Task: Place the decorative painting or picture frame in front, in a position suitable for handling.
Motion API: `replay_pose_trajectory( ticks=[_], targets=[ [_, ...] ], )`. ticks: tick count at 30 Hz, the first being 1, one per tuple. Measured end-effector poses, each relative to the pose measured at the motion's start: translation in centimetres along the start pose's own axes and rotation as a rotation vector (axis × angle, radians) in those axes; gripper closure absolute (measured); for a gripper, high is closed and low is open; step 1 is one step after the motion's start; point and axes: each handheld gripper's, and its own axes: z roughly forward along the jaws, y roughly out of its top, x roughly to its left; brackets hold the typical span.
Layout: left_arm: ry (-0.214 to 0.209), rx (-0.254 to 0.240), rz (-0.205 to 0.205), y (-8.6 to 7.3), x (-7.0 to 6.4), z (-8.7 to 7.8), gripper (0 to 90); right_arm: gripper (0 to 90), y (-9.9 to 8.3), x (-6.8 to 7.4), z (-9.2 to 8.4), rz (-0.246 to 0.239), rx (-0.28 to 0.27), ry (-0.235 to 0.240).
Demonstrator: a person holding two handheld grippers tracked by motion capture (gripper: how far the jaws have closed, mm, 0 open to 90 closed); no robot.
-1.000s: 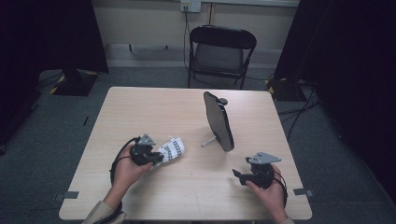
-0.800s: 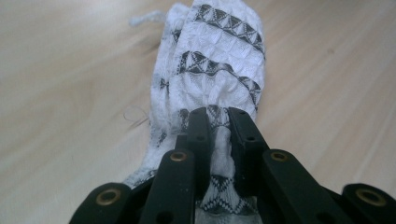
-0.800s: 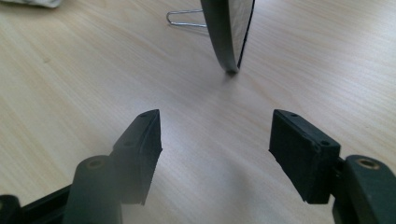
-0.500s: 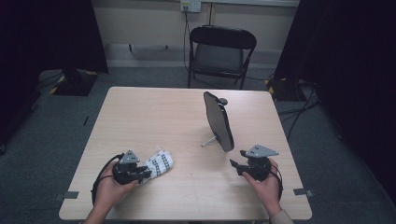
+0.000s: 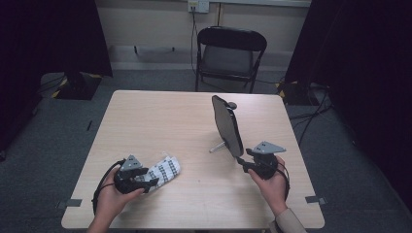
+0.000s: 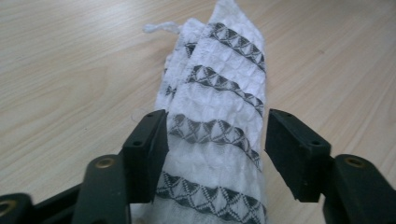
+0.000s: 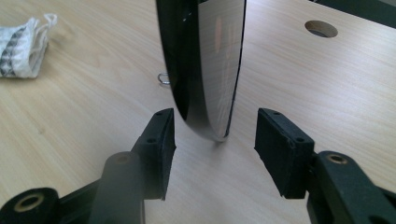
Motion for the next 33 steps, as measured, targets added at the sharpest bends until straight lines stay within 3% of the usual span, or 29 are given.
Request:
replay_pose_trajectory(
  ticks=[6, 8, 14, 16, 18, 20, 28, 33],
  targets=[
    [-0.008, -0.006, -0.003, -0.1, 0.0, 0.4, 34.2, 58.1, 0.5, 0.0, 0.2, -0.003, 0.017, -0.033],
    [-0.011, -0.005, -0.002, -0.1, 0.1, 0.4, 33.5, 62.6, 0.6, 0.1, 0.2, 0.012, 0.020, -0.008],
    [-0.019, -0.001, -0.015, -0.1, 0.1, 0.4, 32.9, 72.9, 0.9, 0.8, 0.3, -0.026, 0.015, -0.019],
    [-0.019, -0.001, -0.013, -0.1, 0.1, 0.5, 32.7, 75.4, 0.9, 1.2, 0.2, -0.032, 0.014, -0.046],
    [-0.022, 0.006, -0.014, -0.1, 0.1, 0.5, 32.7, 75.8, 0.9, 1.3, 0.2, -0.038, 0.010, -0.068],
    [-0.023, 0.007, -0.014, -0.1, 0.1, 0.5, 32.6, 75.5, 1.0, 1.4, 0.2, -0.013, 0.004, -0.064],
    [-0.028, 0.011, -0.014, 0.0, 0.1, 0.6, 32.6, 76.2, 0.7, 2.0, 0.0, -0.019, 0.007, -0.094],
    [-0.025, 0.013, -0.018, 0.0, 0.0, 0.7, 32.6, 73.4, 0.3, 2.5, -0.4, -0.002, -0.002, -0.057]
  ],
)
